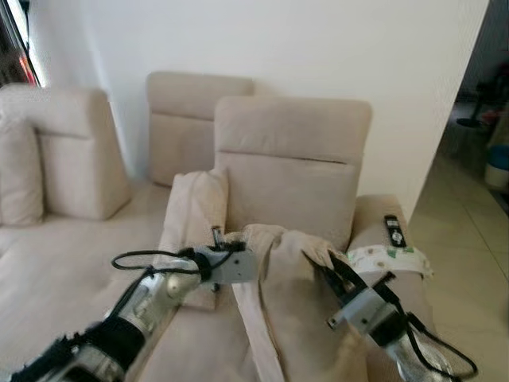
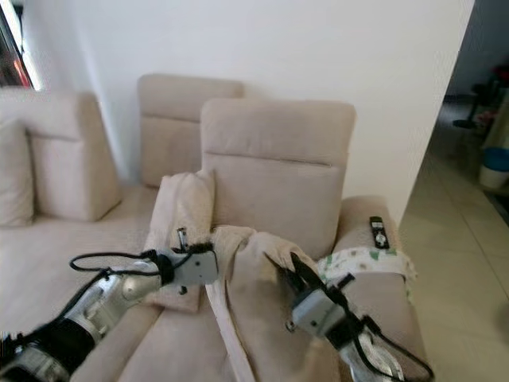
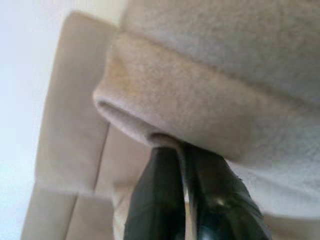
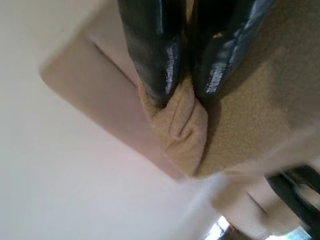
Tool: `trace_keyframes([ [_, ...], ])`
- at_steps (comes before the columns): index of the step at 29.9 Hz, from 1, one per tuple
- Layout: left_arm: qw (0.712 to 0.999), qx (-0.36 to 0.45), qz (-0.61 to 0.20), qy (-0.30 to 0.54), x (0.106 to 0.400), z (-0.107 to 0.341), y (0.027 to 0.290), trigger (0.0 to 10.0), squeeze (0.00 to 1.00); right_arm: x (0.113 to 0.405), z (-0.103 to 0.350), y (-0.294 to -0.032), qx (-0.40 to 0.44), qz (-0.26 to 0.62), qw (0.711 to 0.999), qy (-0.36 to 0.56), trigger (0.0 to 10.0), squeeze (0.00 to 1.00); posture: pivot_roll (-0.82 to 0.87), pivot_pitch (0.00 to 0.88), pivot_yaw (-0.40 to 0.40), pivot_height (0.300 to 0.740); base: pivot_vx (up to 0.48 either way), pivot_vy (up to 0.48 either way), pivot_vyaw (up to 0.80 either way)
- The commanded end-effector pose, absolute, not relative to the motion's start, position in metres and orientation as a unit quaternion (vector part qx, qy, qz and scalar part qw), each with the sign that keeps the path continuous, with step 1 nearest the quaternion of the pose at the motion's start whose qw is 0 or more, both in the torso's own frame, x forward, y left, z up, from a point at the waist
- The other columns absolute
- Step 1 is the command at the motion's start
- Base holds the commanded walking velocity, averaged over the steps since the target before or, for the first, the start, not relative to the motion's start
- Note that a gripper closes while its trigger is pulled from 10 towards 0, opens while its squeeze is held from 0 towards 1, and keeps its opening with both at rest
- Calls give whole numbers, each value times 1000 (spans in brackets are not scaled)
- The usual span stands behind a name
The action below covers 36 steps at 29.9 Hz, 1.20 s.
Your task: Move the pillow to the sofa from floor
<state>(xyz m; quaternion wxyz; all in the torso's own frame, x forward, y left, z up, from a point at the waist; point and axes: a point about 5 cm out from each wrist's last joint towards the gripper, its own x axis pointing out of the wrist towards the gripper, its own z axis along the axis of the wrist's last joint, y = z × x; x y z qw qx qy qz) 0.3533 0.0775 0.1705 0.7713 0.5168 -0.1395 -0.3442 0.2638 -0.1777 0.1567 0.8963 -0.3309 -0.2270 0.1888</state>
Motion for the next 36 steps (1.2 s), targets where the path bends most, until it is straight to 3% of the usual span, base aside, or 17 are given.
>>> trace_keyframes([
  [1,772,509,-332,-189,354,192,67,10000,0,272,160,-173,-307,176,910,-217,10000,0,-26,0,39,740,0,0,0],
  [4,778,504,-320,-194,356,196,65,10000,0,275,159,-177,-292,160,920,-206,10000,0,-30,0,41,740,0,0,0],
  [7,787,497,-301,-208,360,208,58,10000,0,284,159,-195,-228,94,954,-170,10000,0,-35,0,45,740,0,0,0],
  [13,786,494,-299,-222,361,215,48,10000,0,291,158,-215,-177,34,974,-135,10000,0,-43,0,52,740,0,0,0],
  [22,778,492,-320,-226,359,215,35,10000,0,291,145,-227,-146,-15,986,-82,10000,0,-43,0,61,740,0,0,0],
  [36,750,505,-360,-230,358,221,11,10000,0,298,173,-219,-131,-13,985,-108,10000,0,-49,0,66,740,0,0,0],
])
